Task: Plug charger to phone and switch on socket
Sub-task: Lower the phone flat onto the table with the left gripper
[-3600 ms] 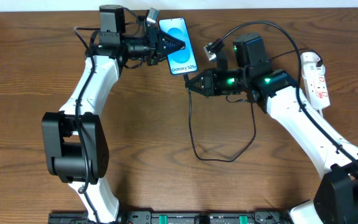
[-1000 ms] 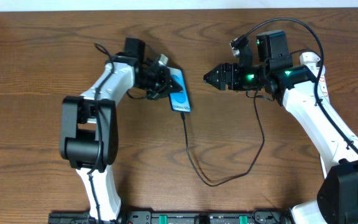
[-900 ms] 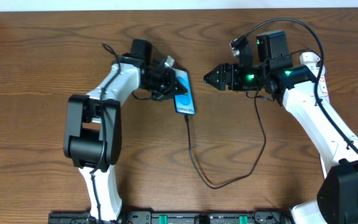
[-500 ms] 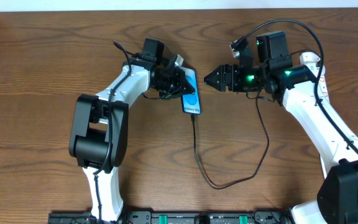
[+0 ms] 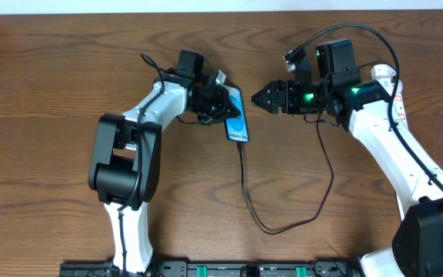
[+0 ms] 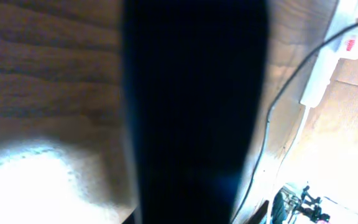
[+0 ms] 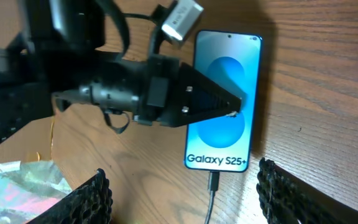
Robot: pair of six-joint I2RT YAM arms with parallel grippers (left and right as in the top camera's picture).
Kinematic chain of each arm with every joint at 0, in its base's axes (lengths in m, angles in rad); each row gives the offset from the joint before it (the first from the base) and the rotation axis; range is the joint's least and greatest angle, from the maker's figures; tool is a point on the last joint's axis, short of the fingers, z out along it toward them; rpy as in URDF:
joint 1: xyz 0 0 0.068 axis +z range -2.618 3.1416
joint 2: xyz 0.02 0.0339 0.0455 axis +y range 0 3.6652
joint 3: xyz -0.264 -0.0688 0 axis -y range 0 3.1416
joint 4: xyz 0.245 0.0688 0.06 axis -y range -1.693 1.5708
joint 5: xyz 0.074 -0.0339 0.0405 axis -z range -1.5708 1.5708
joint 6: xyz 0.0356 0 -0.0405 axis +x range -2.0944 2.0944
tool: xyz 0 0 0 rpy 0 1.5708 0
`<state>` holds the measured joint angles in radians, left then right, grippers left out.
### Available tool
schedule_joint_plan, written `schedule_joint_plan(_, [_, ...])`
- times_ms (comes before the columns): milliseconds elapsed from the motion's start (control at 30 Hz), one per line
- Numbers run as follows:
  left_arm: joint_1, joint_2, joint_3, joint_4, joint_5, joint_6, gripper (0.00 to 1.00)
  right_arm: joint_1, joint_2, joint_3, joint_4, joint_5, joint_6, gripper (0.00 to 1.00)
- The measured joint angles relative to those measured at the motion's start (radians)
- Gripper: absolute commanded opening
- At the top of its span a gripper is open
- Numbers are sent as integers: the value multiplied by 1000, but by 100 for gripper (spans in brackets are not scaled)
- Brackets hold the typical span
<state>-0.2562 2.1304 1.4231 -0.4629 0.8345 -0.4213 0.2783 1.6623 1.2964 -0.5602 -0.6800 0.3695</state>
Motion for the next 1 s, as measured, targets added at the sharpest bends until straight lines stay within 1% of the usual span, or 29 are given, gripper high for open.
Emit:
schedule_joint_plan(133, [0,40,-5,3,-3,-21,7,1,0,0,0,0,0,74])
schedule_joint_plan(433, [0,40,-5,7,-3,-24,9,1,0,0,0,0,0,74])
schedule_joint_plan(500, [0,40,-5,7,-3,-24,16,1,0,0,0,0,0,74])
schedule_joint_plan(533, [0,40,-5,7,-3,-25,17,1,0,0,0,0,0,74])
schedule_joint_plan(567, [0,40,-5,7,-2,-27,23,1,0,0,0,0,0,74])
schedule_joint_plan(600, [0,40,-5,7,-3,-27,25,1,0,0,0,0,0,74])
schedule_joint_plan(933, [0,40,-5,10,-2,-27,40,1,0,0,0,0,0,74])
schedule_joint_plan(1000, [0,40,-5,8,-11,-27,42,1,0,0,0,0,0,74])
